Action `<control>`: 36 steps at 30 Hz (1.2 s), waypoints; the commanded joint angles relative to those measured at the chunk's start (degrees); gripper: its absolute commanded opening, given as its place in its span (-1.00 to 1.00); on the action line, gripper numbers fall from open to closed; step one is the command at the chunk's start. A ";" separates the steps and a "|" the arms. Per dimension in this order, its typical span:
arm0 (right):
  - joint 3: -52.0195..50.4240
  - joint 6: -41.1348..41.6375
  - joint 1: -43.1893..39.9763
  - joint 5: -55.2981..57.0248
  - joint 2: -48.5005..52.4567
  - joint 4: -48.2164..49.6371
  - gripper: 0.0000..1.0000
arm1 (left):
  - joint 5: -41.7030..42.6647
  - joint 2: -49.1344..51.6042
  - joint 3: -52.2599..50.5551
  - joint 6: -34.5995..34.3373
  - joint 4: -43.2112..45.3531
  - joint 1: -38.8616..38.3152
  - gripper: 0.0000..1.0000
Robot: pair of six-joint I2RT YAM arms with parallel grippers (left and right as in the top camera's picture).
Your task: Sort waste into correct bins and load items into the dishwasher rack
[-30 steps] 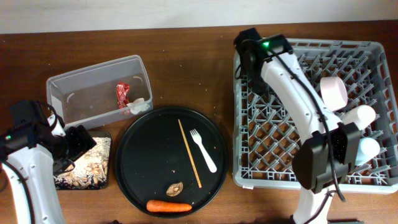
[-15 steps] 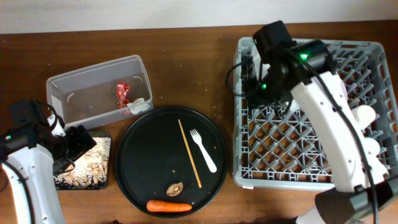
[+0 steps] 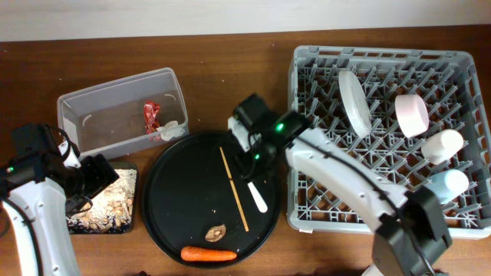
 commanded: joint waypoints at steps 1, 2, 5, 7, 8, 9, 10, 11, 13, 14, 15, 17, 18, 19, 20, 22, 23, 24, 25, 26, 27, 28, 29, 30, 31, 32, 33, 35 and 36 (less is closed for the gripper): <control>-6.43 5.09 1.03 5.22 0.20 7.78 0.30 | 0.66 -0.44 -0.28 -0.74 -0.02 0.20 0.63; -7.63 5.07 1.03 5.16 0.20 10.16 0.32 | 0.66 -0.44 -0.28 -0.76 -0.02 0.20 0.63; -10.71 5.33 1.03 5.20 0.20 17.07 0.36 | 0.66 -0.44 -0.28 -0.76 -0.02 0.20 0.63; -11.58 5.70 1.03 5.18 0.35 19.39 0.36 | 0.66 -0.44 -0.28 -0.74 -0.02 0.20 0.63; -11.63 5.70 1.03 5.16 0.70 19.78 0.36 | 0.66 -0.44 -0.28 -0.76 -0.02 0.20 0.63; -11.63 6.32 1.03 5.40 1.27 20.26 0.36 | 0.66 -0.44 -0.28 -0.74 -0.02 0.20 0.63; -11.63 6.93 1.03 6.03 1.70 20.35 0.36 | 0.66 -0.44 -0.28 -0.76 -0.02 0.20 0.63; -11.63 7.85 1.03 6.88 2.49 20.48 0.36 | 0.66 -0.44 -0.28 -0.76 -0.02 0.20 0.63; -11.63 8.33 1.03 7.10 4.09 20.70 0.36 | 0.66 -0.44 -0.28 -0.76 -0.02 0.20 0.63; -11.63 8.48 1.03 7.13 4.76 20.90 0.36 | 0.66 -0.44 -0.28 -0.76 -0.02 0.20 0.62; -11.63 8.52 1.03 7.08 5.75 21.35 0.36 | 0.66 -0.44 -0.28 -0.76 -0.02 0.20 0.63; -11.63 8.55 1.03 7.10 7.26 22.51 0.35 | 0.66 -0.44 -0.28 -0.76 -0.02 0.20 0.63; -11.63 8.55 1.03 7.10 7.87 23.08 0.33 | 0.66 -0.44 -0.28 -0.76 -0.02 0.20 0.63; -11.63 9.38 1.03 7.56 8.55 23.43 0.32 | 0.66 -0.44 -0.28 -0.74 -0.02 0.20 0.63; -11.63 10.19 1.03 8.09 8.72 23.45 0.30 | 0.66 -0.44 -0.28 -0.76 -0.02 0.20 0.63; -11.63 10.64 1.03 8.35 9.42 24.61 0.24 | 0.66 -0.44 -0.28 -0.76 -0.02 0.20 0.63; -11.63 10.64 1.03 8.35 9.53 24.87 0.22 | 0.66 -0.44 -0.28 -0.76 -0.02 0.20 0.63; -11.63 10.67 1.05 8.33 9.77 24.96 0.19 | 0.66 -0.44 -0.28 -0.76 -0.02 0.20 0.62; -11.63 10.97 1.05 8.33 10.05 24.96 0.16 | 0.66 -0.44 -0.28 -0.76 -0.02 0.20 0.62; -11.63 11.06 1.05 8.13 10.25 24.90 0.12 | 0.66 -0.44 -0.28 -0.76 -0.02 0.20 0.63; -11.63 11.08 1.05 8.09 10.47 24.72 0.10 | 0.66 -0.44 -0.28 -0.76 -0.02 0.20 0.62; -11.63 11.08 1.20 8.11 10.54 24.68 0.06 | 0.66 -0.44 -0.28 -0.76 0.00 0.20 0.62; -11.63 11.19 1.38 8.09 10.73 24.79 0.04 | 0.66 -0.44 -0.28 -0.76 -0.02 0.20 0.63; -11.63 12.13 1.64 8.15 10.80 24.81 -0.03 | 0.66 -0.44 -0.28 -0.76 0.00 0.20 0.63; -11.63 13.11 2.01 8.15 10.97 24.79 -0.07 | 0.66 -0.44 -0.28 -0.76 -0.02 0.20 0.63; -11.63 13.49 2.34 8.15 11.13 24.79 -0.13 | 0.66 -0.44 -0.28 -0.76 -0.02 0.20 0.62; -11.63 14.05 2.78 8.24 11.26 24.76 -0.17 | 0.66 -0.44 -0.28 -0.76 -0.02 0.20 0.62; -11.63 14.10 3.52 8.70 11.34 24.70 -0.20 | 0.66 -0.44 -0.28 -0.74 -0.02 0.20 0.63; -11.63 14.49 3.72 9.14 11.34 24.68 -0.21 | 0.66 -0.44 -0.28 -0.76 -0.02 0.20 0.63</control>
